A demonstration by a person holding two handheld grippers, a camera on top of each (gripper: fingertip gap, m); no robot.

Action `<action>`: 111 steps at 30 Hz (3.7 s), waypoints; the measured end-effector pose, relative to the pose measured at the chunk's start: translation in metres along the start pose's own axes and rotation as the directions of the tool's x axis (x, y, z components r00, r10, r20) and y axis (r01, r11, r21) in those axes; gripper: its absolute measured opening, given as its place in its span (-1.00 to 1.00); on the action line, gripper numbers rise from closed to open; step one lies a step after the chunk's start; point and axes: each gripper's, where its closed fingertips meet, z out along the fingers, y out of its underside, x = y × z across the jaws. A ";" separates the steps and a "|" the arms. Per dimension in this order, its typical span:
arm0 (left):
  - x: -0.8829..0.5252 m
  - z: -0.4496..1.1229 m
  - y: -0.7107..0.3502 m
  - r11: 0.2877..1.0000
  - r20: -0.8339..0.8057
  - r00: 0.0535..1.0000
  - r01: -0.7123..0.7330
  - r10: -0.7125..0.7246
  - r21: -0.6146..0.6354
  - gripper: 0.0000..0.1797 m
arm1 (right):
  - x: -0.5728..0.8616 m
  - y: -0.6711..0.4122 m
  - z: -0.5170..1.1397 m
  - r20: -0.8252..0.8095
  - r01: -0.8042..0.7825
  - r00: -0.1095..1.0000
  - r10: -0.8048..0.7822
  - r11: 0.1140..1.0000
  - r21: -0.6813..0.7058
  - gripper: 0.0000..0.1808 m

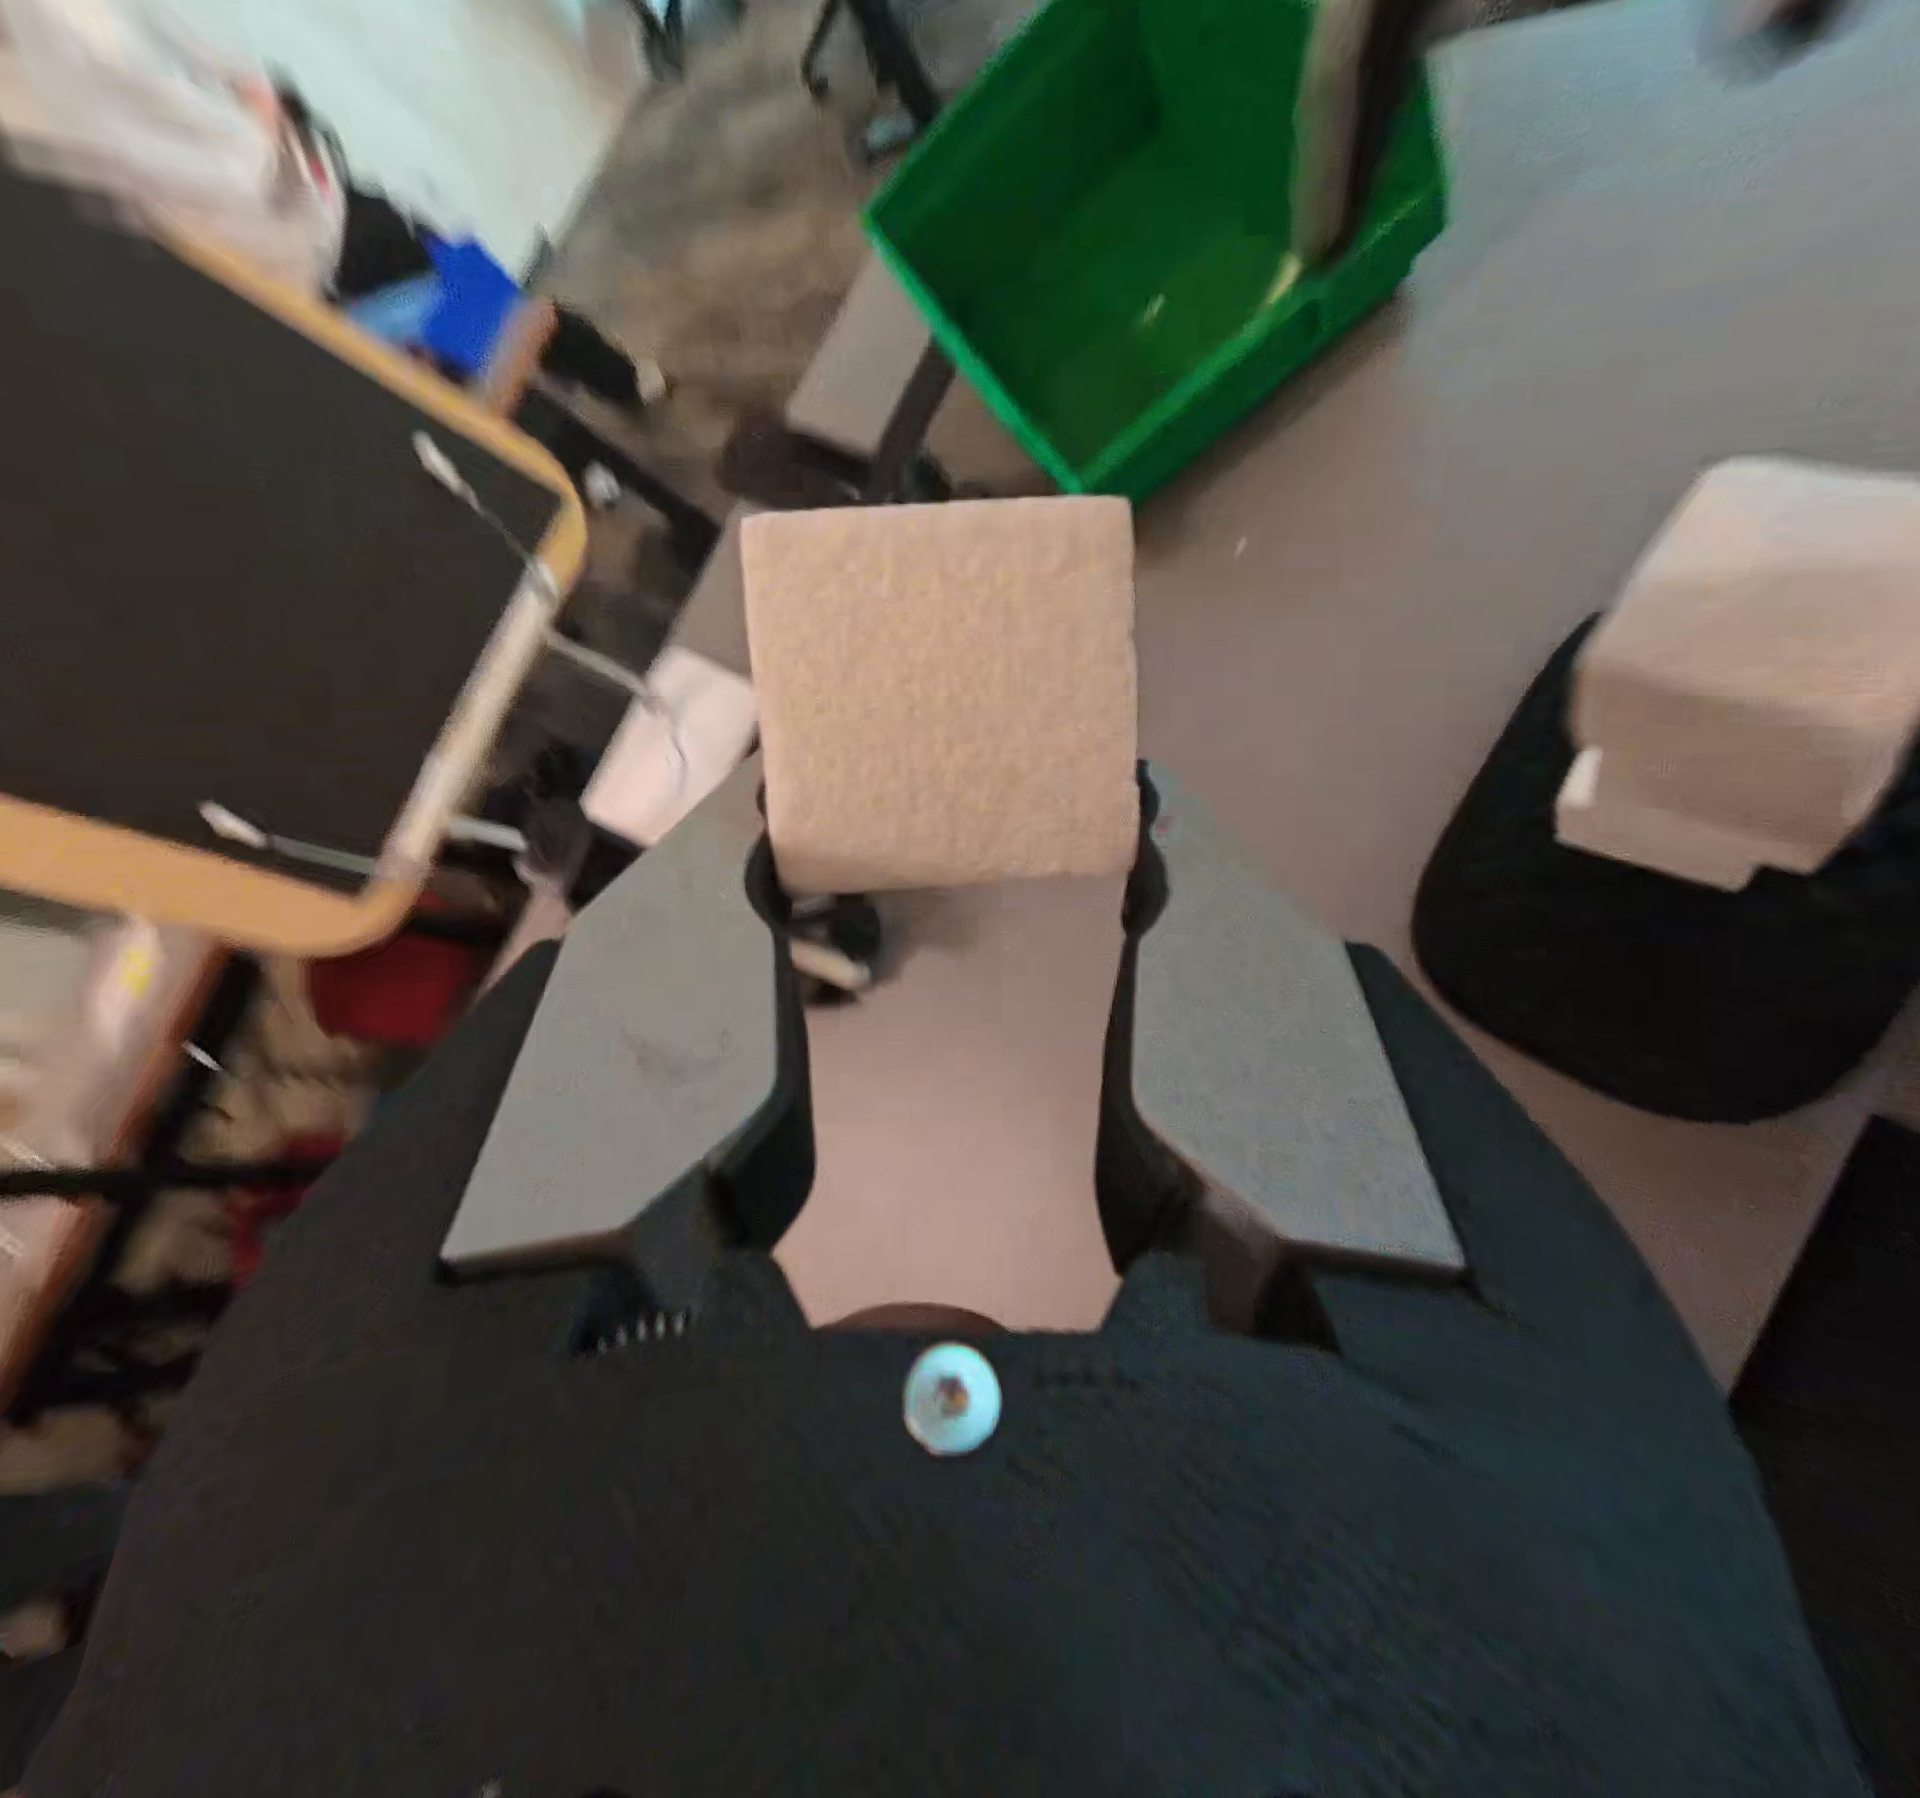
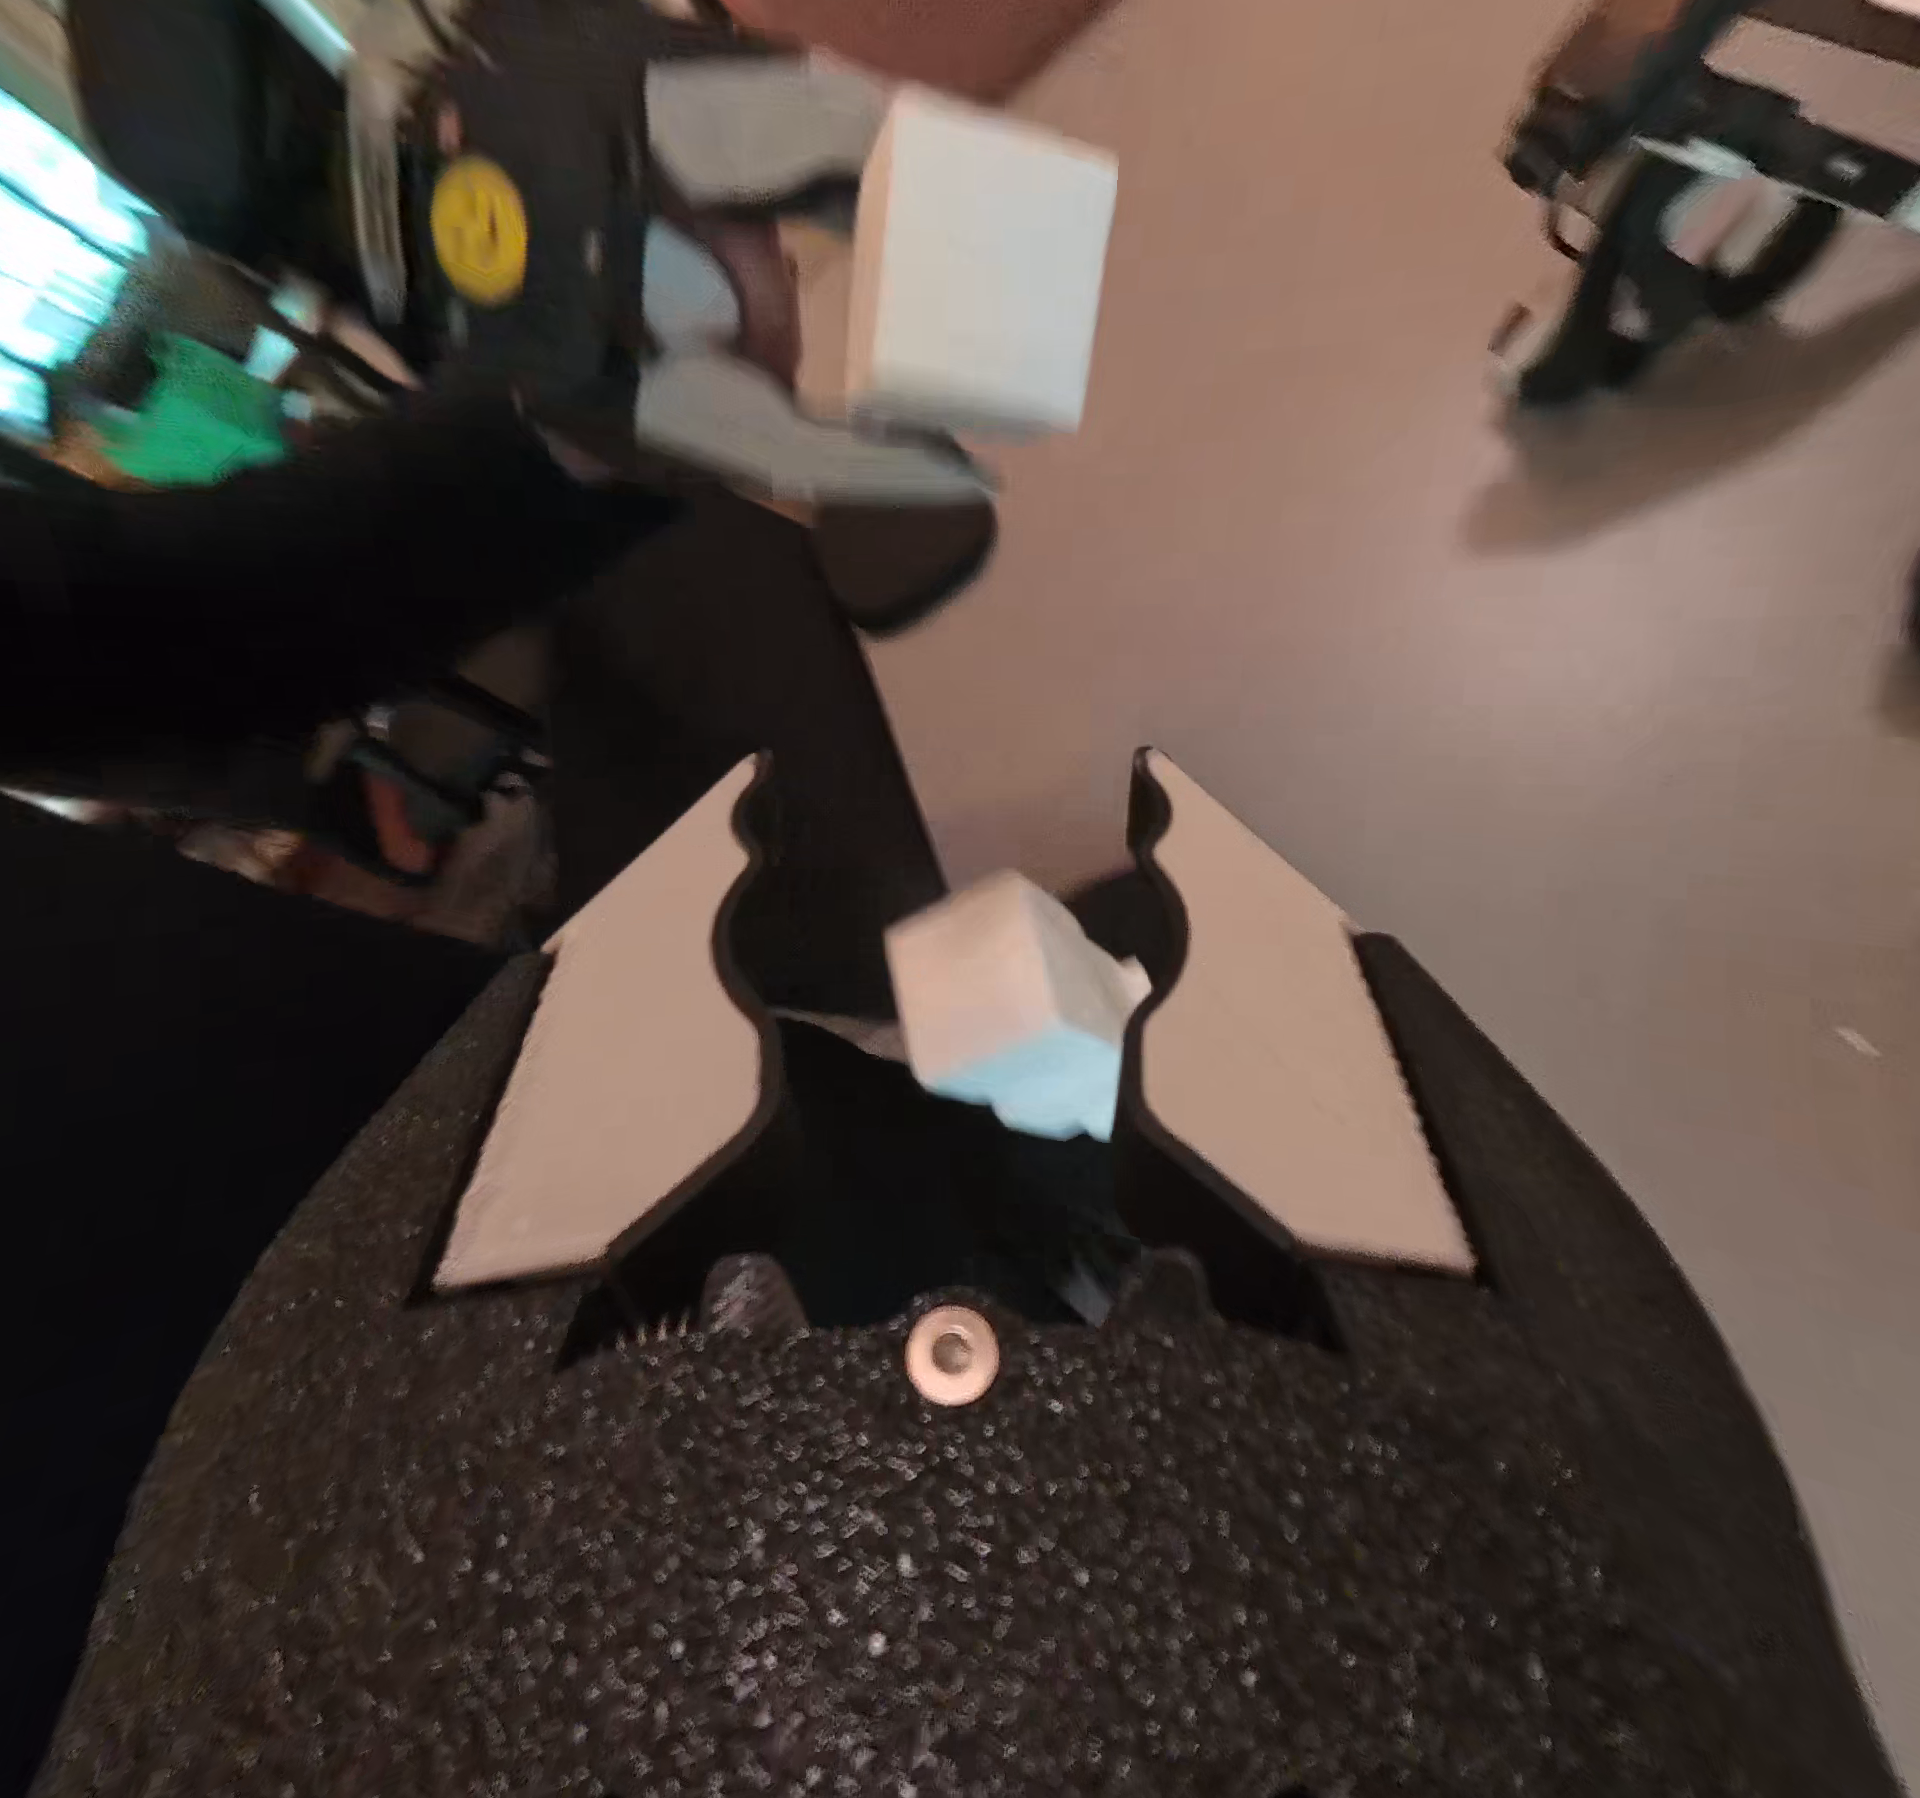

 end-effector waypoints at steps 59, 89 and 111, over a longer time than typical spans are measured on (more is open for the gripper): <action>-0.086 -0.059 0.460 0.285 0.503 0.574 0.793 -0.646 -0.538 -0.19 | 0.003 0.057 -0.095 -0.462 -0.056 0.886 -0.050 0.976 -0.213 -0.12; -0.001 -0.057 -0.100 0.965 0.294 0.939 0.108 -0.178 0.240 -0.36 | -0.075 -0.054 -0.008 0.069 0.009 0.998 -0.012 0.999 0.045 -0.24; 0.065 -0.058 -0.011 0.818 -0.194 0.798 0.574 -0.570 -0.042 -0.37 | -0.034 0.043 -0.008 -0.043 0.278 0.917 -0.397 0.711 -0.646 -0.35</action>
